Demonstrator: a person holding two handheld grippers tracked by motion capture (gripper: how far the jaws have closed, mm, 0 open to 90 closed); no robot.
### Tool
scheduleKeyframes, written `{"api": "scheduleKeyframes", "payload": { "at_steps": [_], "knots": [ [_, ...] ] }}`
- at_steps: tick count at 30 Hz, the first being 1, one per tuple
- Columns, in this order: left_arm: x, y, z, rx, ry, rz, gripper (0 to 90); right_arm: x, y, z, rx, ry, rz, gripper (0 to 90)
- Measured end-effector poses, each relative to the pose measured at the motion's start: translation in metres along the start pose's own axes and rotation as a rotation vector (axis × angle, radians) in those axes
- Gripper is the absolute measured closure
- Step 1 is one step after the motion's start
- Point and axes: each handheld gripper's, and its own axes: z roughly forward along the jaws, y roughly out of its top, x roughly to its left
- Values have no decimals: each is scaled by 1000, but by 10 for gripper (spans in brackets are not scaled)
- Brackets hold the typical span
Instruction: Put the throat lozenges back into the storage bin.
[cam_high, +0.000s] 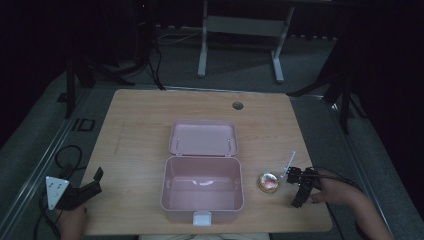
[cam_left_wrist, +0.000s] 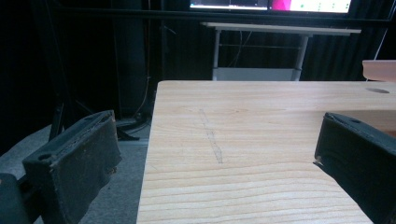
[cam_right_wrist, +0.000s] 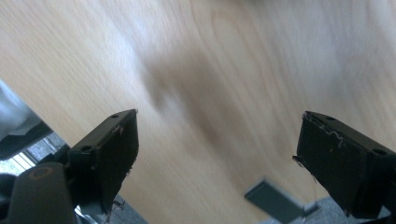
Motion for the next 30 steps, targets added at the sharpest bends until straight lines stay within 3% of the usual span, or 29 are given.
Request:
{"api": "scheduleKeyframes", "payload": {
  "at_steps": [16, 21, 30],
  "knots": [
    [0, 0, 0, -1, -6, 0, 4, -10, 54, -13, -50, -10, -74, 124],
    [0, 0, 0, -1, -7, -1, 4, -6, 68, -15, -75, 10, -103, 123],
    [0, 0, 0, -1, -8, -1, 4, -2, 85, -8, -62, 5, -138, 114]
  ]
}}
